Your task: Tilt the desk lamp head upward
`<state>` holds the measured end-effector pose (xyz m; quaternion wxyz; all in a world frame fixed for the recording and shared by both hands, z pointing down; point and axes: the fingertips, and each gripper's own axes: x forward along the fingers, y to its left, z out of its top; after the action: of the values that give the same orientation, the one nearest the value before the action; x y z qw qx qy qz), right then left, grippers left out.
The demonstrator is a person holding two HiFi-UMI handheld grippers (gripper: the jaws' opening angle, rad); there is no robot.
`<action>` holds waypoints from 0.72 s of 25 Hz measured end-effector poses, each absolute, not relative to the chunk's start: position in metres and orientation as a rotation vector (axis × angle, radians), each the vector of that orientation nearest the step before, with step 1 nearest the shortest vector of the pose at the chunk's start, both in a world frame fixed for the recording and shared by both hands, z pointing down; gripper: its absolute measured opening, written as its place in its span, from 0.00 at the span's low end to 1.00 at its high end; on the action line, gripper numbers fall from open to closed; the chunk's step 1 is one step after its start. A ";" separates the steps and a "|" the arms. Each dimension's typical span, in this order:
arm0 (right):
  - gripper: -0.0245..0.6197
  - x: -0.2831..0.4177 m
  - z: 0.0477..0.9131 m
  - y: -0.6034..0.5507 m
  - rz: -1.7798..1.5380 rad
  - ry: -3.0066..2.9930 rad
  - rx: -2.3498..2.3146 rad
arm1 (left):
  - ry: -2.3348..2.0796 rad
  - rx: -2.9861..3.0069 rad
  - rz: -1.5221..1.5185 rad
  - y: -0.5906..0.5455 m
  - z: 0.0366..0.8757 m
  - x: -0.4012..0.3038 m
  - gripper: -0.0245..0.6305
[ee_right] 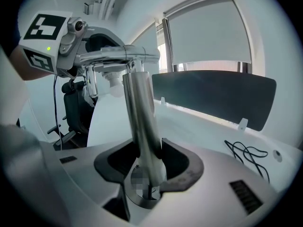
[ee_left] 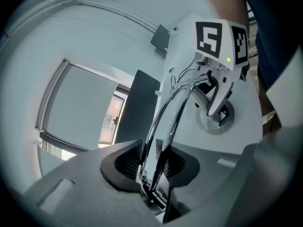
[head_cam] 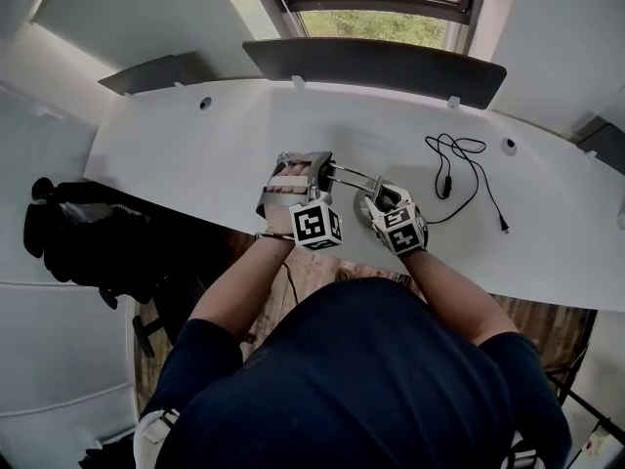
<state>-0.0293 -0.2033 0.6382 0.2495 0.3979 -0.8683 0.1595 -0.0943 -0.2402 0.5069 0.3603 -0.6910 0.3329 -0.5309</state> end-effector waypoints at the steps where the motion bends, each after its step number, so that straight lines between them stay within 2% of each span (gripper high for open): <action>1: 0.30 -0.030 0.638 -0.203 0.442 -2.365 1.083 | 0.848 -1.767 -1.385 -0.240 0.505 -0.094 0.18; 18: 0.30 -0.030 0.643 -0.206 0.447 -2.384 1.093 | 0.594 -1.488 -1.659 -0.231 0.486 -0.082 0.18</action>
<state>-0.0301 -0.2056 0.6429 0.2382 0.3990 -0.8703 0.1631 -0.0819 -0.2309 0.4863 0.4055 -0.5898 0.2356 -0.6575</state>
